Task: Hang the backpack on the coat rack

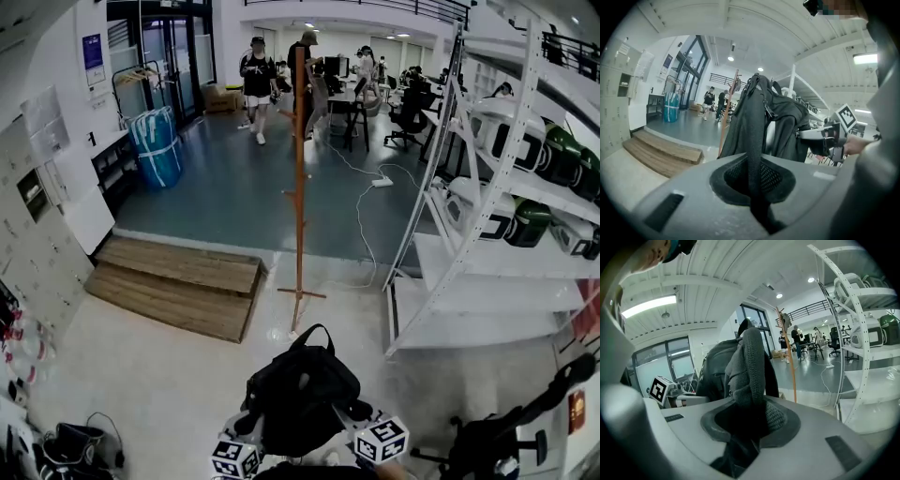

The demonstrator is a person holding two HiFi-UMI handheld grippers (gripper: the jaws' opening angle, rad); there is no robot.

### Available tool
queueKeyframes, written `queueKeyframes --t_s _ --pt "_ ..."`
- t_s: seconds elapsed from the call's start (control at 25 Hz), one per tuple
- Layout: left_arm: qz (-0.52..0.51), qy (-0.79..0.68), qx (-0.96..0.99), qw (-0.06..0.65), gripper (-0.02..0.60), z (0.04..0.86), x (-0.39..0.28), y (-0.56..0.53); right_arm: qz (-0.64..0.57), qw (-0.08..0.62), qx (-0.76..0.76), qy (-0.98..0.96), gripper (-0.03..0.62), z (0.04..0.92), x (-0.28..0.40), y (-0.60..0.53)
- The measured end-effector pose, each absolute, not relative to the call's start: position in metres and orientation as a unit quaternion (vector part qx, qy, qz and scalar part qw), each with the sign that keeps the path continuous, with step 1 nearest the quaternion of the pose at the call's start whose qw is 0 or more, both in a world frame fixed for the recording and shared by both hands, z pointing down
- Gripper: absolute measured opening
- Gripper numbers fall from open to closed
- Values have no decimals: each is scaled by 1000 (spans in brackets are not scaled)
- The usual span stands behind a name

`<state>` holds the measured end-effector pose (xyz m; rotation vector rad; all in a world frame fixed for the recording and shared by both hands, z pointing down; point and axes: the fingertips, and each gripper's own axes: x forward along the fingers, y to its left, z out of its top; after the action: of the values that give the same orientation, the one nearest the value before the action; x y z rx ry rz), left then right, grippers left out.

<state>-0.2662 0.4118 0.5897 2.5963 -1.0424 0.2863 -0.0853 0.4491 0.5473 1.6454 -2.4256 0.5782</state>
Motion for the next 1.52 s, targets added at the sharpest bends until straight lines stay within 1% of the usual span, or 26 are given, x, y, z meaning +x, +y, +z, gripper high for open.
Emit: queueKeyframes --t_s 0.4,0.64,0.92,1.16,1.52 --pt "96 -352 915 170 18 588 -292 401 194 69 561 -802 106 545 -113 444" --pt "91 -339 922 166 18 586 -309 385 197 53 573 -794 106 546 -133 435" --pt "95 -333 923 170 18 587 -316 365 195 53 580 -789 107 548 -142 418" --pt "91 -332 924 166 18 588 -311 336 192 50 577 -792 106 548 -136 388" --pt "98 -339 919 175 18 592 -281 276 200 43 572 -794 107 555 -106 324"
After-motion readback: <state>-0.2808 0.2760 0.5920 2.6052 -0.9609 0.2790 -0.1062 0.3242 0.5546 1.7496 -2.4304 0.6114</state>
